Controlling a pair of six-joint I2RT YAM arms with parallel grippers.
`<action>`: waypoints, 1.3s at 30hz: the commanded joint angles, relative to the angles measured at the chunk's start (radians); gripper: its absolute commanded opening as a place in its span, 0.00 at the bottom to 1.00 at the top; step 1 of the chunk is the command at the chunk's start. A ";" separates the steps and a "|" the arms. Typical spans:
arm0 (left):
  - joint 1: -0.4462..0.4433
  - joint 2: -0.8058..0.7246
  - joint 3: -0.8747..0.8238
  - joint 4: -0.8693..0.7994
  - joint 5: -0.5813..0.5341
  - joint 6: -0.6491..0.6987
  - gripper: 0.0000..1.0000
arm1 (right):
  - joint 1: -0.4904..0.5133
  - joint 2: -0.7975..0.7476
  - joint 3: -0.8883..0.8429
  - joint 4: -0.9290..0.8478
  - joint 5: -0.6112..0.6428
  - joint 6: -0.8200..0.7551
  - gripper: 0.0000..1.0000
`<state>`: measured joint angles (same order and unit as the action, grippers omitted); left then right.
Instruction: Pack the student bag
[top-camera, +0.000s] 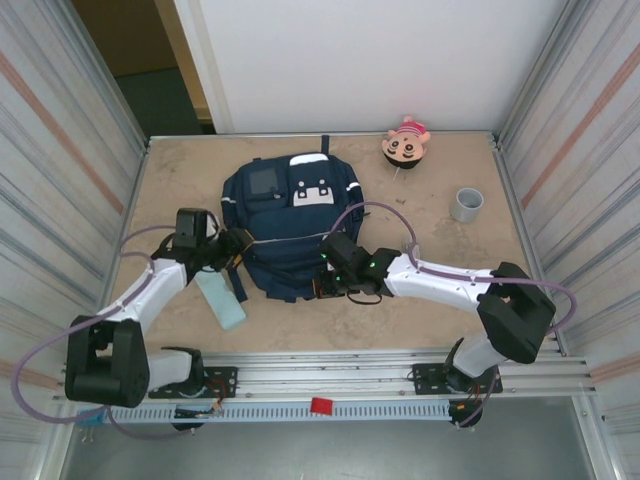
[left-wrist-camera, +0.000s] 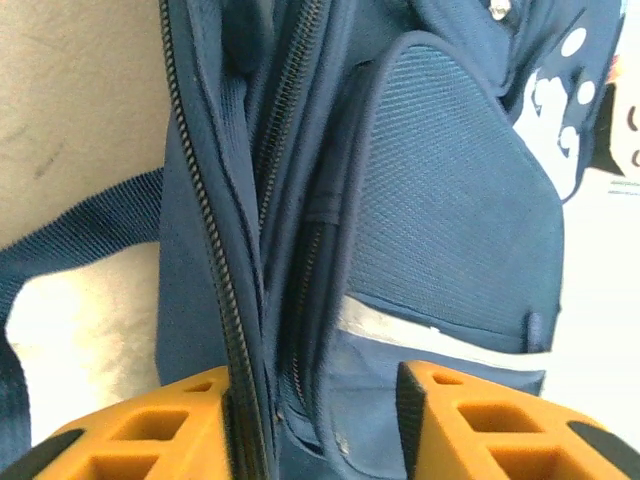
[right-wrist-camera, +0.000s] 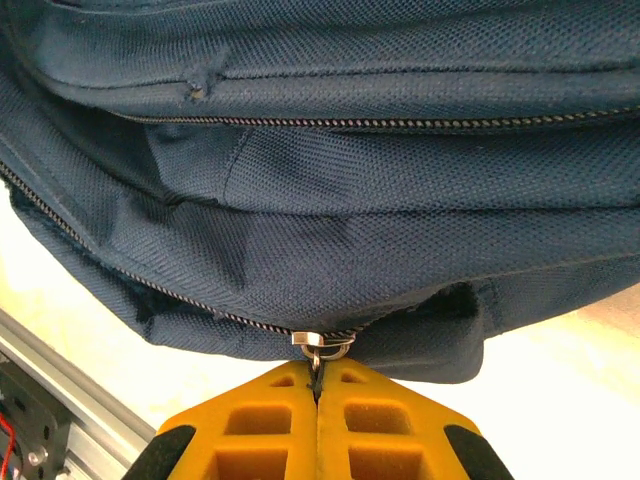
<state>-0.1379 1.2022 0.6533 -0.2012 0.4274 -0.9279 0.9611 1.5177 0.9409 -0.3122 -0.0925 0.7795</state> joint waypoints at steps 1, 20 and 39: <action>-0.043 -0.153 -0.063 0.001 0.028 -0.102 0.52 | 0.004 0.006 0.038 0.013 0.027 0.033 0.00; -0.417 -0.053 -0.129 0.218 -0.144 -0.321 0.64 | 0.049 0.040 0.068 0.035 0.036 0.037 0.00; -0.254 -0.143 -0.117 0.010 -0.166 -0.099 0.00 | -0.147 -0.097 -0.078 -0.038 -0.003 -0.062 0.00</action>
<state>-0.4397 1.0920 0.5179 -0.1154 0.3374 -1.0973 0.8661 1.4590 0.8997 -0.2630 -0.1005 0.7689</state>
